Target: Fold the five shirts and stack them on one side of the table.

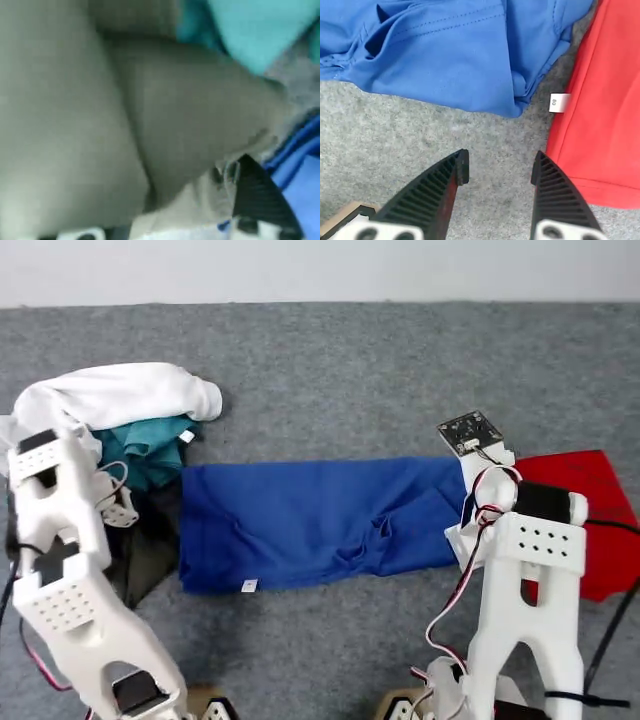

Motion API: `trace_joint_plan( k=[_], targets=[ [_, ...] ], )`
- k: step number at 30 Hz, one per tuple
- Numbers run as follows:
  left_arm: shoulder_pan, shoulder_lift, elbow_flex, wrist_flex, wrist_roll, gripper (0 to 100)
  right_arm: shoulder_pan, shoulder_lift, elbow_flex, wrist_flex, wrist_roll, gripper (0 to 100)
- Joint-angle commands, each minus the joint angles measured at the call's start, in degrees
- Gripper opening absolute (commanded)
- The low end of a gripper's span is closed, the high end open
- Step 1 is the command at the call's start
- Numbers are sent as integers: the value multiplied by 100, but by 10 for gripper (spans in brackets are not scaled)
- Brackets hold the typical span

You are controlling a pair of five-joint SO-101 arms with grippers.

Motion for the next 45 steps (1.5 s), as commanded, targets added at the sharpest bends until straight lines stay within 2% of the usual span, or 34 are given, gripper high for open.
trace_joint_plan(
  k=[1,7,12,17,26,31,40,45],
  targets=[
    [-580,431,-224,-404,-88,279,40,-127,-26,-92,-53,213],
    [-1512,475,-1429,229,-88,279,40,-127,-26,-92,-62,213],
    [-1591,501,-2378,1064,-88,279,40,-127,-26,-92,-53,213],
    [-1011,211,-2273,1152,-79,279,40,-127,-26,-92,-53,213],
    [1196,-1618,-646,1143,-53,280,40,-127,-18,-101,-53,213],
    [2013,-1899,-189,1099,-53,280,40,-127,-18,-101,-53,213],
    [2127,-589,-92,791,281,280,40,-136,141,-207,-44,213],
    [2136,-448,-92,686,281,280,75,-171,651,-426,-44,213]
  ],
)
